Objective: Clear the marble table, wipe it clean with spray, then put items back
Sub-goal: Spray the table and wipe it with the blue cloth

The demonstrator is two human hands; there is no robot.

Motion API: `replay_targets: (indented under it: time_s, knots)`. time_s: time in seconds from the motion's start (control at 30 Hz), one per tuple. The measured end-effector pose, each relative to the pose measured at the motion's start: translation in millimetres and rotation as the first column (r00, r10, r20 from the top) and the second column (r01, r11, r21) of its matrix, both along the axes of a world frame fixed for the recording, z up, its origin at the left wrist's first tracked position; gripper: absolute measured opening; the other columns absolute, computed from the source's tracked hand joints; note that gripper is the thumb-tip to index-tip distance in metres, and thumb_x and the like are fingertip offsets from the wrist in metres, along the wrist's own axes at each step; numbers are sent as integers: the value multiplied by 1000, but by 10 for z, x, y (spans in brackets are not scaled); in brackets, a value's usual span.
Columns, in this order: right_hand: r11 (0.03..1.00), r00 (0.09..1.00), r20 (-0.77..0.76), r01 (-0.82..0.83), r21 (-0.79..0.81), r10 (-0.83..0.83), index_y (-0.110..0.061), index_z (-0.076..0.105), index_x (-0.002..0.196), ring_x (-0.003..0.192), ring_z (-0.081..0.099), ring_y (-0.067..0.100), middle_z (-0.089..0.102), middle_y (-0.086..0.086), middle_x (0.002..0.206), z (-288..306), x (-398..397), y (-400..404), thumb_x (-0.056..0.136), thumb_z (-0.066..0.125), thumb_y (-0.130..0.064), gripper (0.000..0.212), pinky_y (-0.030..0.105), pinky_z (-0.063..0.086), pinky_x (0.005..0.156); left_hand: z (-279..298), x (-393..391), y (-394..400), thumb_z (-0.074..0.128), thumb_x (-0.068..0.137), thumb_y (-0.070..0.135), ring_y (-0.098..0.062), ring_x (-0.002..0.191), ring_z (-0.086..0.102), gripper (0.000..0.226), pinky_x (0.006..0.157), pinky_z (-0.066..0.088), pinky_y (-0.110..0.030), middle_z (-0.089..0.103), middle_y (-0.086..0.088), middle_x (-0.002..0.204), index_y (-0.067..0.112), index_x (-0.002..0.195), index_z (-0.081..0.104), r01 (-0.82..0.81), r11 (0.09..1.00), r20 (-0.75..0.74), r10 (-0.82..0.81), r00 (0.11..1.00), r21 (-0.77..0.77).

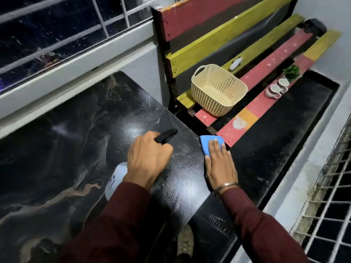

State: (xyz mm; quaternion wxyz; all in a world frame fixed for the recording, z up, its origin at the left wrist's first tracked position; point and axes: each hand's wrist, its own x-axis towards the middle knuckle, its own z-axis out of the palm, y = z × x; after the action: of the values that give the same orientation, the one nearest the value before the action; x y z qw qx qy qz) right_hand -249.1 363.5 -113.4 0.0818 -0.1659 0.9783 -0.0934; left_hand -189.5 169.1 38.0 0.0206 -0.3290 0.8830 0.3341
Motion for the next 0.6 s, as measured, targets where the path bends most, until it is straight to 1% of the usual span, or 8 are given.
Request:
replay_targets:
  time_s: [0.07,0.13,0.23,0.3,0.4,0.47,0.53,0.6]
  knots:
    - [998,998,-8,65,5,-65,-16,19,152,147,10,24,17,0,159,-13,220,20,91,4,-44,68,37,6,117,1,39,8,57,79,17,-28,64,52,22,64,37,-36,57,-5,64,17,60,45,13,1000,-3,-13,1000,2]
    - [995,995,-10,100,19,-100,-15,19,152,147,10,26,17,2,158,-31,339,-17,93,7,-43,66,39,8,118,11,83,10,57,79,16,-25,63,51,21,65,36,-36,57,-3,64,18,61,46,15,1000,-14,-15,1000,4]
    - [994,994,-23,108,27,-107,-14,21,151,147,11,28,19,4,158,-49,468,-93,94,10,-41,64,41,11,119,45,234,-11,56,79,15,-20,60,48,21,59,33,-35,56,-3,64,18,61,46,28,1000,-37,-28,999,0]
    - [997,997,-17,73,37,-72,-14,23,151,147,10,27,20,4,158,-67,619,-176,95,14,-40,62,42,12,119,62,331,-40,56,78,15,-23,59,48,23,55,31,-35,55,-4,63,18,59,44,34,999,-48,-34,998,-8]
    - [1000,1000,-25,15,25,-14,-13,31,148,145,18,29,27,6,155,-51,918,-378,95,25,-36,59,43,14,115,96,488,-128,57,80,19,-30,66,53,22,60,35,-36,58,-4,66,18,60,47,17,1000,-48,-18,999,-19]
    - [999,999,-31,-24,33,25,-14,33,147,144,21,30,28,6,155,-32,1084,-489,94,30,-35,58,43,16,113,122,592,-196,57,83,23,-36,72,55,23,61,37,-37,59,-6,70,18,62,48,2,1000,-61,-4,998,-21]
    - [996,996,-16,-84,33,85,-16,33,147,143,25,30,30,4,154,-18,1234,-568,94,31,-35,57,43,18,114,141,688,-257,57,84,26,-39,76,57,24,61,38,-37,62,-9,74,16,64,50,-7,1000,-66,5,998,-28]
    - [982,983,25,-182,45,181,-18,33,147,141,29,31,33,3,153,43,1384,-652,94,32,-36,56,44,24,115,176,785,-324,58,83,25,-38,77,58,21,62,41,-37,63,-10,75,15,66,54,-16,1000,-67,14,998,-24]
